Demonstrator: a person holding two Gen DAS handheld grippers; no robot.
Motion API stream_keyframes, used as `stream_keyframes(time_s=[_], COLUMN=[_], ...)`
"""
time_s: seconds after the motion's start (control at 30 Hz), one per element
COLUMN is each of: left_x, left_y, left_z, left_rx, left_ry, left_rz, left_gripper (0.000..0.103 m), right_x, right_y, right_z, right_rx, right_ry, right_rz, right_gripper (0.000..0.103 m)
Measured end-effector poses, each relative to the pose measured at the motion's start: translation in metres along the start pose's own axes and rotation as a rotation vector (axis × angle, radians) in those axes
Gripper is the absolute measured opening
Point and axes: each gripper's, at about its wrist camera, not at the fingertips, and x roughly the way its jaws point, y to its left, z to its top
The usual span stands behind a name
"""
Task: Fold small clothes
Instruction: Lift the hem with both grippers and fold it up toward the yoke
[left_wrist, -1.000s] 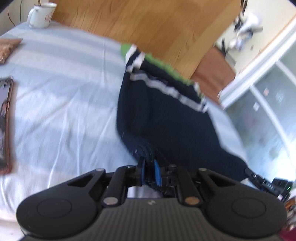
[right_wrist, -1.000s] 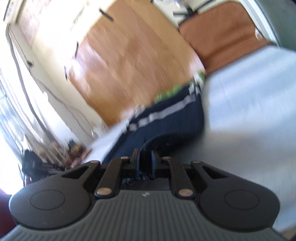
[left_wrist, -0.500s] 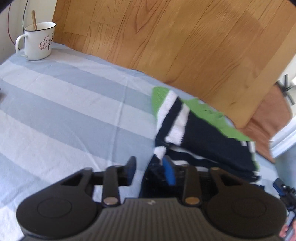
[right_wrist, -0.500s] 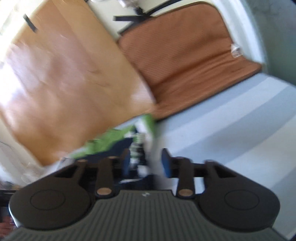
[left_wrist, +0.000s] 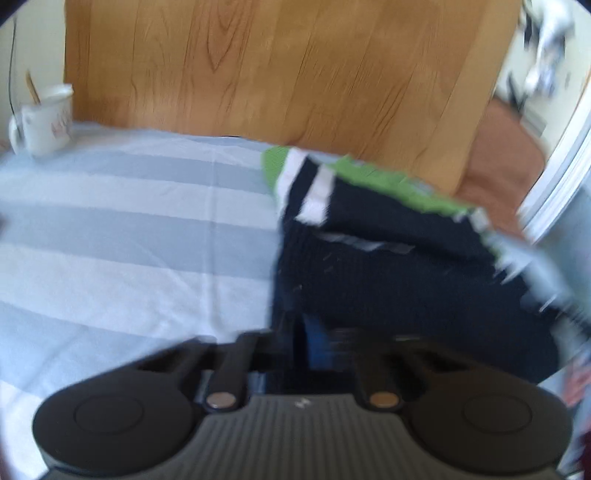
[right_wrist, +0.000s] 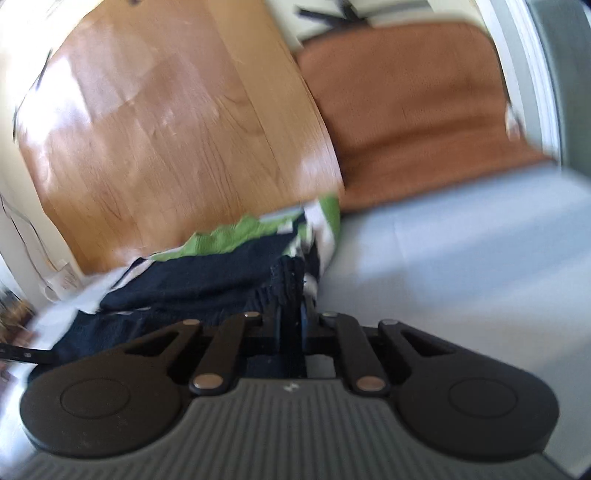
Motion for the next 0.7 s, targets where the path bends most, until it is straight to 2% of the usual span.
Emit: stream_keyframes(time_s=[0.03, 0.07, 0.1, 0.17, 0.2, 0.27, 0.3, 0.33, 0.43, 0.53, 0.63, 0.67, 0.7], left_x=[0.003, 0.004, 0.003, 0.001, 0.000, -0.002, -0.006, -0.012, -0.032, -0.040, -0.026, -0.017, -0.007], left_y=[-0.001, -0.001, -0.001, -0.006, -0.007, -0.010, -0.010, -0.010, -0.014, -0.030, -0.050, -0.054, -0.057], left_z=[-0.004, -0.007, -0.011, -0.015, -0.017, -0.019, -0.019, -0.019, -0.018, -0.019, -0.028, -0.034, -0.039], left_rx=[0.010, 0.018, 0.030, 0.055, 0.058, 0.053, 0.051, 0.047, 0.038, 0.079, 0.155, 0.175, 0.185], left_ry=[0.012, 0.017, 0.006, -0.004, -0.001, -0.003, -0.013, -0.033, -0.132, -0.206, -0.194, -0.175, -0.145], left_rz=[0.020, 0.031, 0.043, 0.082, 0.102, 0.120, 0.118, 0.114, 0.113, 0.122, 0.136, 0.150, 0.170], left_gripper=[0.007, 0.007, 0.007, 0.011, 0.017, 0.021, 0.027, 0.035, 0.050, 0.062, 0.063, 0.063, 0.063], right_x=[0.007, 0.017, 0.024, 0.024, 0.021, 0.010, 0.003, -0.006, -0.035, -0.055, -0.060, -0.056, -0.055], right_y=[0.004, 0.005, -0.002, -0.019, -0.025, -0.026, -0.024, -0.019, -0.003, 0.016, 0.033, 0.037, 0.037], right_z=[0.001, 0.000, 0.001, 0.002, 0.001, -0.003, -0.006, -0.009, -0.023, -0.036, -0.047, -0.051, -0.056], right_rx=[-0.057, -0.073, -0.038, 0.058, 0.099, 0.144, 0.151, 0.151, 0.142, 0.132, 0.072, 0.044, 0.015], right_ry=[0.009, 0.060, 0.105, 0.106, 0.101, 0.078, 0.065, 0.048, -0.013, -0.044, -0.012, 0.028, 0.026], right_rz=[-0.038, -0.067, -0.056, -0.021, -0.013, -0.028, -0.032, -0.033, -0.019, 0.000, -0.013, -0.043, -0.049], right_gripper=[0.012, 0.012, 0.014, 0.018, 0.025, 0.034, 0.037, 0.037, 0.037, 0.038, 0.041, 0.042, 0.042])
